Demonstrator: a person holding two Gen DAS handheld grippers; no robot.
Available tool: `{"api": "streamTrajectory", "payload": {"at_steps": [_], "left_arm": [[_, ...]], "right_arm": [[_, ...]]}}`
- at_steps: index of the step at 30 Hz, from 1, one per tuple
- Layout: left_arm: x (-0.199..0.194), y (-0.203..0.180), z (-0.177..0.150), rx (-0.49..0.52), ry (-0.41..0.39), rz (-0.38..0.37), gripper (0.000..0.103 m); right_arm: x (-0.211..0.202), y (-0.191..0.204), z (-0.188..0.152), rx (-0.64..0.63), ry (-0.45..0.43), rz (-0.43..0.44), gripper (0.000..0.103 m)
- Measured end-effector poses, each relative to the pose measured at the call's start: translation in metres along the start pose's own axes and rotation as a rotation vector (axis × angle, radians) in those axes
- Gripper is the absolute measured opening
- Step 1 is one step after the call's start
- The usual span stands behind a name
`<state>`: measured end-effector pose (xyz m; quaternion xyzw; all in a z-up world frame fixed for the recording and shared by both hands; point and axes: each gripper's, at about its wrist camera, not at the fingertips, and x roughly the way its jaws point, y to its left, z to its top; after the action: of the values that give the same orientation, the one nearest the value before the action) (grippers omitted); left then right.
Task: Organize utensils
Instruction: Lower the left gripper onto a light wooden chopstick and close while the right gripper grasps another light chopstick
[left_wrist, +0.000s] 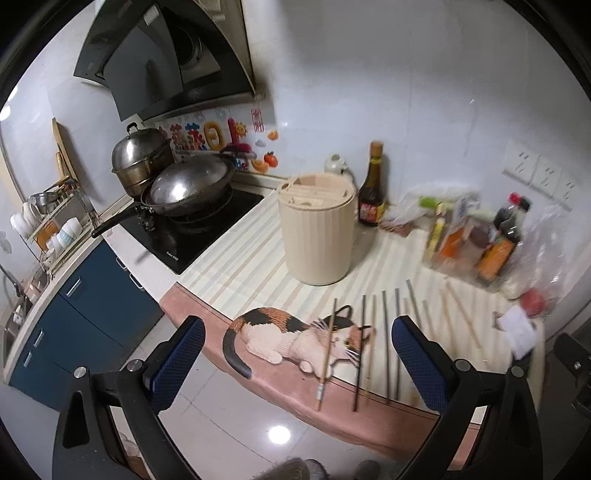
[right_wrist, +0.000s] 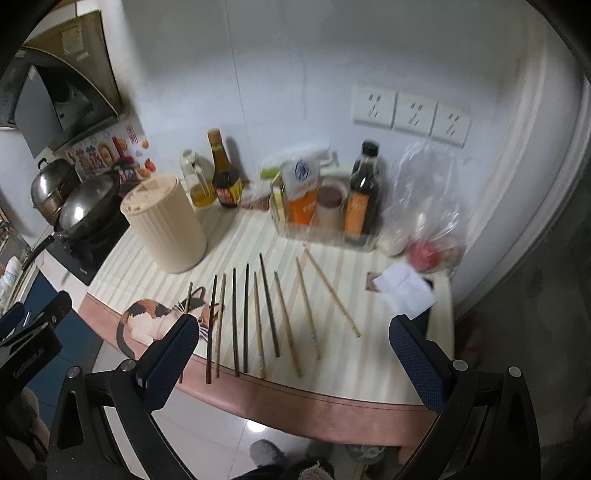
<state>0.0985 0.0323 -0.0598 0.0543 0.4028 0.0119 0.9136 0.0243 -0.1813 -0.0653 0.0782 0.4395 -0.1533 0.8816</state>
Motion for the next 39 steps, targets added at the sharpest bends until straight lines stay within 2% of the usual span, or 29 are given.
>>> {"api": "streamTrajectory", "payload": {"at_steps": [6,8,10,11,12,13,16,17,18,23,28,29,30,32,33,34,35,37,39], "left_arm": [[0.087,-0.004,-0.004,0.013,0.165,0.005,0.103],[0.119,-0.005,-0.012,0.014,0.238,0.003,0.103],[0.152,-0.009,-0.021,0.010,0.316,-0.001,0.101],[0.170,-0.011,-0.025,0.010,0.357,0.002,0.096],[0.181,-0.014,-0.029,0.011,0.385,0.001,0.087],[0.197,-0.018,-0.034,0.010,0.423,-0.004,0.082],[0.233,-0.029,-0.043,0.016,0.510,-0.033,0.058],[0.243,-0.034,-0.045,0.023,0.533,-0.044,0.048],[0.251,-0.037,-0.046,0.028,0.550,-0.053,0.044],[0.289,-0.053,-0.051,0.094,0.610,-0.061,0.044],[0.309,-0.060,-0.048,0.139,0.620,-0.066,0.043],[0.311,-0.061,-0.048,0.150,0.625,-0.075,0.038],[0.314,-0.062,-0.048,0.156,0.634,-0.079,0.028],[0.318,-0.061,-0.048,0.143,0.651,-0.101,0.021],[0.319,-0.061,-0.048,0.138,0.651,-0.108,0.014],[0.320,-0.060,-0.047,0.132,0.656,-0.118,0.011],[0.321,-0.058,-0.047,0.118,0.663,-0.125,0.005],[0.324,-0.053,-0.047,0.065,0.677,-0.128,0.005],[0.328,-0.040,-0.048,-0.027,0.698,-0.127,0.005]], "right_arm": [[0.088,0.001,-0.002,-0.002,0.157,-0.002,0.076],[0.120,-0.003,-0.003,0.005,0.214,0.011,0.075],[0.154,-0.006,-0.004,0.005,0.265,0.030,0.068],[0.169,-0.007,-0.005,0.002,0.291,0.034,0.066],[0.186,-0.009,-0.005,-0.002,0.323,0.040,0.061],[0.203,-0.010,-0.007,-0.001,0.353,0.052,0.054],[0.248,-0.015,-0.006,0.011,0.441,0.086,0.038],[0.262,-0.017,-0.005,0.016,0.465,0.095,0.036],[0.273,-0.017,-0.003,0.013,0.484,0.097,0.034],[0.322,-0.009,0.010,-0.031,0.558,0.112,0.034],[0.356,0.004,0.017,-0.088,0.609,0.095,0.034],[0.361,0.006,0.016,-0.097,0.624,0.096,0.034],[0.365,0.009,0.016,-0.109,0.636,0.099,0.034],[0.372,0.015,0.014,-0.131,0.651,0.097,0.034],[0.373,0.017,0.014,-0.140,0.647,0.090,0.034],[0.373,0.020,0.015,-0.153,0.651,0.091,0.028],[0.373,0.024,0.014,-0.172,0.651,0.075,0.026],[0.374,0.026,0.013,-0.192,0.643,0.037,0.009],[0.374,0.022,0.014,-0.163,0.653,0.027,0.007]]}}
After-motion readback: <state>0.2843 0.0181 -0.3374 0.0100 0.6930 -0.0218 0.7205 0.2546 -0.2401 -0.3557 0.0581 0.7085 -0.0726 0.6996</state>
